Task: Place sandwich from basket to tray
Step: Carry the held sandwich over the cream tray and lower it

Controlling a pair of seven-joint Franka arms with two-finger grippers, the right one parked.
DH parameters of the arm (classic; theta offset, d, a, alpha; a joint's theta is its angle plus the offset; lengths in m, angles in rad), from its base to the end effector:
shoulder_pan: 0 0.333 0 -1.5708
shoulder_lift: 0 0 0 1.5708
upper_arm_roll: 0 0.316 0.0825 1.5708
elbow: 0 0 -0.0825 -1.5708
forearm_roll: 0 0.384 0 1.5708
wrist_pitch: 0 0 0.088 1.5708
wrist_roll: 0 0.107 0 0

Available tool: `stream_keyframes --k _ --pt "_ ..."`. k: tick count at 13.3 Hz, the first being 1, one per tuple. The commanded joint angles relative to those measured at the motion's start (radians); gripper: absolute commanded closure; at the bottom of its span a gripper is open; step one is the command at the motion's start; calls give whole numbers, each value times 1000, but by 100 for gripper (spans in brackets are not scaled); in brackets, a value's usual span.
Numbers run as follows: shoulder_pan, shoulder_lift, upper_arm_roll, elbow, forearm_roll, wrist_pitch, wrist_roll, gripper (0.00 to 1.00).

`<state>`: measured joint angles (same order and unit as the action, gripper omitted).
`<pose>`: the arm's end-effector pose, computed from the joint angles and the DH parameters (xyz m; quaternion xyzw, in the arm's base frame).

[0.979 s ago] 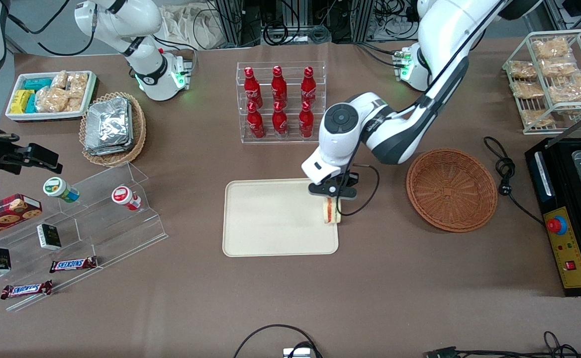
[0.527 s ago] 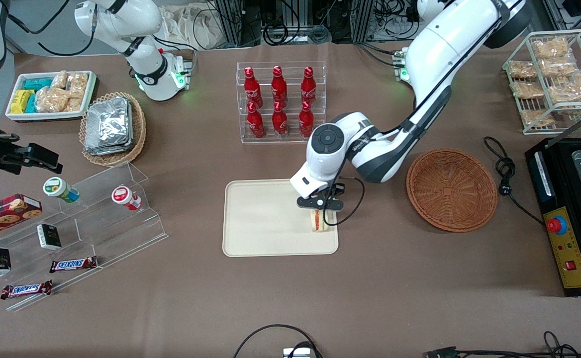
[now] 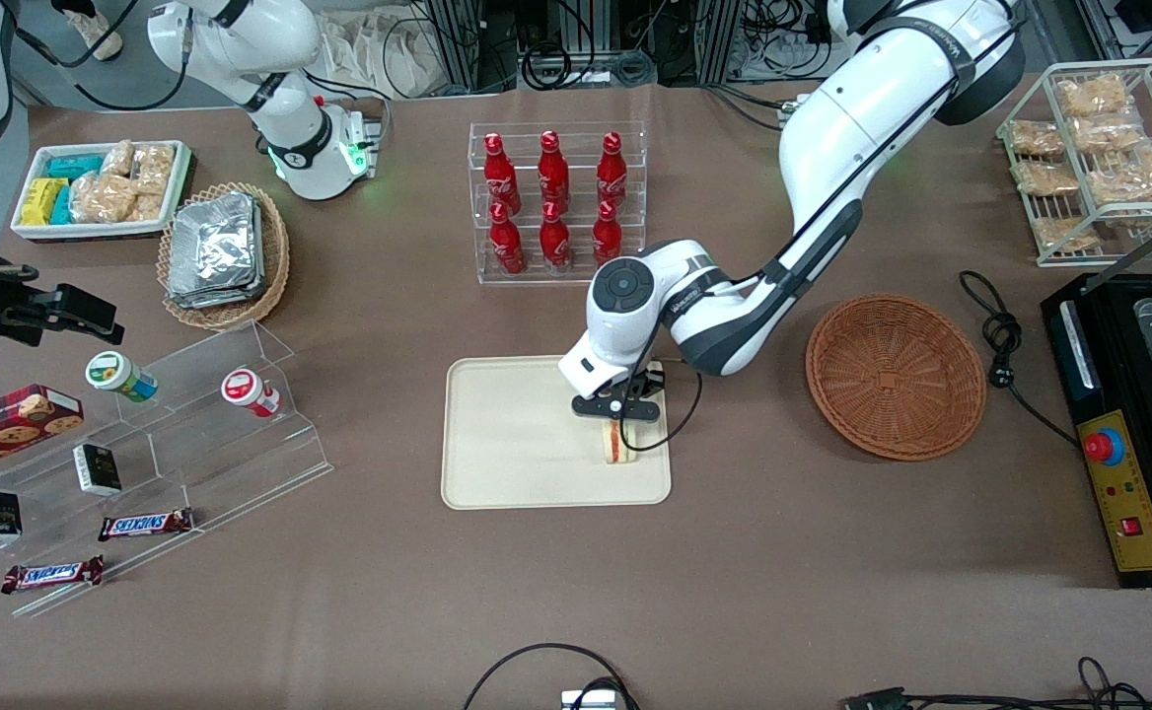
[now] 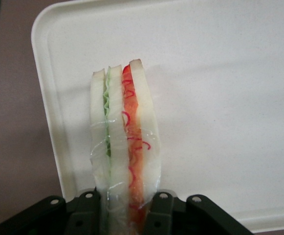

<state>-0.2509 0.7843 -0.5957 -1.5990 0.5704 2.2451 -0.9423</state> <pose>0.5137 -0.4680 0.2287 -0.9979 0.0600 -0.0233 0.0003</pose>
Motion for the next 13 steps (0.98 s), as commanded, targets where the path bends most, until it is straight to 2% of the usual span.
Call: stream_keyframes --k 1,2,3,4,5,6,13 --pt "-24 32 10 39 29 2 -41 69" --pt "-28 32 10 39 31 4 -46 67" --pt "-28 32 10 39 31 4 -44 60" --pt "-28 32 10 39 31 2 -43 38" --pt "-28 32 10 39 32 2 -40 11" --pt "-28 30 10 39 32 2 -39 0" --pt "41 -7 1 105 -3 -44 -44 0"
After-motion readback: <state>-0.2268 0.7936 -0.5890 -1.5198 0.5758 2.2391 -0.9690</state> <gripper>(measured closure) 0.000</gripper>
